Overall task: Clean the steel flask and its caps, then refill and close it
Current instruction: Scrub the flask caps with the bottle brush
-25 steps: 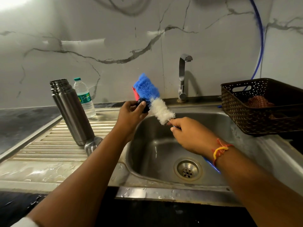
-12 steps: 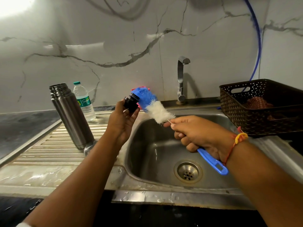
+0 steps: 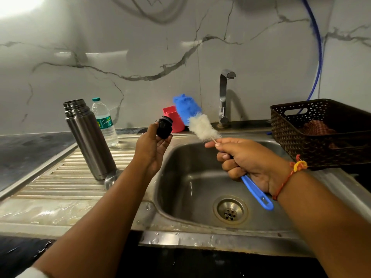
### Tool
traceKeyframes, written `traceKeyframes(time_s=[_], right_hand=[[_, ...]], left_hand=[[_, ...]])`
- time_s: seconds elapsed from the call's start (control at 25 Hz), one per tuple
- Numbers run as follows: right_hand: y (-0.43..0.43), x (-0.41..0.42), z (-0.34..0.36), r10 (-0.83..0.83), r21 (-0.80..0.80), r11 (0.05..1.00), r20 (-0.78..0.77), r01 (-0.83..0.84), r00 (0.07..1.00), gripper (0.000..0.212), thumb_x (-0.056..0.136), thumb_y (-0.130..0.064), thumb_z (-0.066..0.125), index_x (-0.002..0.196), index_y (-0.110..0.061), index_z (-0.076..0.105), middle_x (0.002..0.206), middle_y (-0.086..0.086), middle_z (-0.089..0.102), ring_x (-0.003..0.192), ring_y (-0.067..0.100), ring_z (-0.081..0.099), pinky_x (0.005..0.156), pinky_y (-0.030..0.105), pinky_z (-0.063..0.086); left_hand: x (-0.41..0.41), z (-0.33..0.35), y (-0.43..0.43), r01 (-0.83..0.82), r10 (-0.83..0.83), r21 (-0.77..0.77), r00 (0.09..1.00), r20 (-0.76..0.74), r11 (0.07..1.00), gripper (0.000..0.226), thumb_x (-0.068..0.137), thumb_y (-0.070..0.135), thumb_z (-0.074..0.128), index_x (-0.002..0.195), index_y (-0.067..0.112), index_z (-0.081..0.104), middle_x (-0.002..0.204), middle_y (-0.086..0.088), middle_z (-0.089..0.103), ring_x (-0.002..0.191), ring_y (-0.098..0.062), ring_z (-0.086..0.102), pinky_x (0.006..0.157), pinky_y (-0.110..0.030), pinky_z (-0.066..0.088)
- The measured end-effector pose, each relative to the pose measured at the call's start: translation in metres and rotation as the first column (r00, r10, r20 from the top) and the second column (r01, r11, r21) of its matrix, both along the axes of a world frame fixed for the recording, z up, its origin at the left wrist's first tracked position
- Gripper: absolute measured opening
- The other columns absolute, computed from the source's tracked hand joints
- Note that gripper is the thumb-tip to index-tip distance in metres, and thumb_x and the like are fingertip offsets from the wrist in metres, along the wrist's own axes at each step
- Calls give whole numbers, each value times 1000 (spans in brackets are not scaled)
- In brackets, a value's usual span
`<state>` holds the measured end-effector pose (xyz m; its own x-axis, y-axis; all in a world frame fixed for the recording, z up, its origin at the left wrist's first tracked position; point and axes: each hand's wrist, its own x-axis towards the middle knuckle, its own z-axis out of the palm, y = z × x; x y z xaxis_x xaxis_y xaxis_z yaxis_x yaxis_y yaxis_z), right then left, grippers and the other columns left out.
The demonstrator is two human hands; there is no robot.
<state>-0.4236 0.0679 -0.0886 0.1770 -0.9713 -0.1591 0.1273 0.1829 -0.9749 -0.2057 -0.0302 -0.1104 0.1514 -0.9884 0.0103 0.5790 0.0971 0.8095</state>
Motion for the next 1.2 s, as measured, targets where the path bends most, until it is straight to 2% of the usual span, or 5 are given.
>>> traceKeyframes(time_s=[0.24,0.56,0.68,1.08,1.2], right_hand=[[-7,3,-10,-168,-159,979,-300,125,939,26,102,-16,38,107,-13,64,65,1,43,45,6,32,36,18,26],[-7,4,-14,-232,-285,954,-509,93,829,11,99,-21,51,102,-24,60,75,0,58,55,7,46,40,16,37],[-5,5,-11,-241,-321,945,-537,68,809,18,102,-26,47,103,-24,65,68,-2,53,54,7,43,40,16,33],[-8,9,-18,-266,-392,919,-549,37,792,14,102,-30,48,105,-25,61,74,-2,57,61,7,49,50,19,37],[-10,12,-20,-291,-427,903,-545,38,787,21,102,-25,45,99,-30,66,73,7,59,65,14,51,58,28,38]], left_hand=[[5,2,-4,93,-91,6,977,-193,996,29,97,13,63,122,3,54,118,-29,65,104,-34,73,81,-38,63],[6,-3,-8,58,-57,-27,998,32,998,50,94,7,66,140,11,48,117,-14,68,95,-17,71,74,-24,56],[7,-4,-5,104,-102,-65,994,43,992,48,94,-1,65,138,11,49,128,-20,64,106,-27,73,86,-33,60],[3,-4,-3,45,-36,-60,988,147,997,33,101,20,60,132,9,58,123,-13,68,103,-25,71,85,-30,61],[4,-3,-7,26,-21,-33,988,156,999,22,103,13,57,123,5,59,123,-16,67,108,-25,69,99,-37,57]])
